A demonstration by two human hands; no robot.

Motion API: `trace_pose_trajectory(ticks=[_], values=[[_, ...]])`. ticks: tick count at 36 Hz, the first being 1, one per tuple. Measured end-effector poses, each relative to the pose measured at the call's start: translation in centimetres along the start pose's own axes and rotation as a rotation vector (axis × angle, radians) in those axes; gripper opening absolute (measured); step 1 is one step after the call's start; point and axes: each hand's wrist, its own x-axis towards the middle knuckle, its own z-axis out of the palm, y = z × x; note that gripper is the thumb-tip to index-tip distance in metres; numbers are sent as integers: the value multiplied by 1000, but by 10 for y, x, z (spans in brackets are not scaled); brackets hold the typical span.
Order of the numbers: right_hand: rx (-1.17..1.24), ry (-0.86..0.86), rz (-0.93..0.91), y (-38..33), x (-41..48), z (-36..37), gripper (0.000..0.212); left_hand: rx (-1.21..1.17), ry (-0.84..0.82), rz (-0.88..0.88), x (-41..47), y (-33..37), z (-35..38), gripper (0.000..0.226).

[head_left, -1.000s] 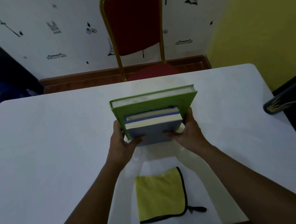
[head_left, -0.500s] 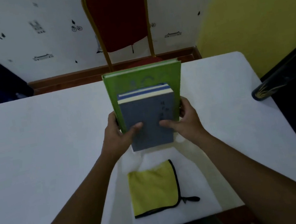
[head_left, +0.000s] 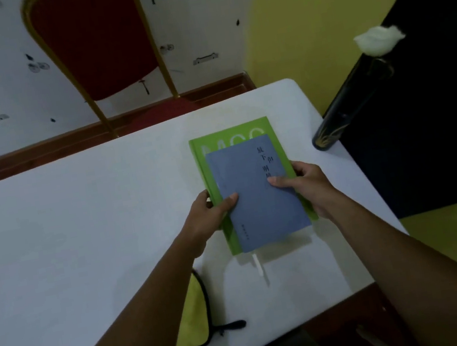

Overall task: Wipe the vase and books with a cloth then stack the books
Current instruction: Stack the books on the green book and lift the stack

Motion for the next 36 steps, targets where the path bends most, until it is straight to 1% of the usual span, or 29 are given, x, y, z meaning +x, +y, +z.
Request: trace_pose_trajectory(ticks=[1, 5, 7, 11, 14, 15, 17, 18, 19, 21, 23, 24, 26, 30, 33, 36], values=[[-5, 5, 7, 1, 2, -11, 41, -3, -8, -14, 5, 0, 11, 39], [-8, 35, 27, 3, 16, -48, 40, 8, -26, -50, 22, 3, 46, 52], [-3, 44, 32, 3, 22, -62, 38, 21, -23, -55, 30, 7, 59, 53], [6, 38, 43, 5, 35, -79, 37, 53, 5, -65, 44, 13, 77, 52], [2, 28, 36, 6, 43, -86, 37, 95, 35, -75, 53, 15, 84, 44], [-13, 32, 32, 8, 46, -87, 37, 116, 48, -76, 54, 16, 86, 47], [-71, 55, 27, 11, 51, -87, 38, 163, 80, -76, 56, 14, 88, 63], [-118, 72, 18, 12, 53, -86, 40, 196, 101, -78, 57, 13, 90, 67], [-184, 102, 9, 15, 57, -86, 46, 236, 128, -79, 56, 11, 91, 65], [-337, 163, -24, 17, 62, -85, 65, 316, 204, -65, 57, 8, 93, 55], [-455, 161, -33, 18, 65, -84, 84, 365, 262, -37, 56, 7, 95, 55], [-498, 153, -32, 18, 66, -83, 87, 386, 276, -22, 56, 7, 97, 57], [-554, 150, -30, 14, 62, -79, 87, 449, 286, 7, 53, 10, 101, 55], [-609, 222, -11, 15, 57, -74, 87, 508, 306, 15, 50, 13, 106, 53], [-581, 216, 73, 19, 56, -72, 92, 496, 324, 14, 46, 14, 109, 56], [-543, 214, 92, 29, 61, -75, 87, 483, 325, 18, 43, 15, 112, 52]])
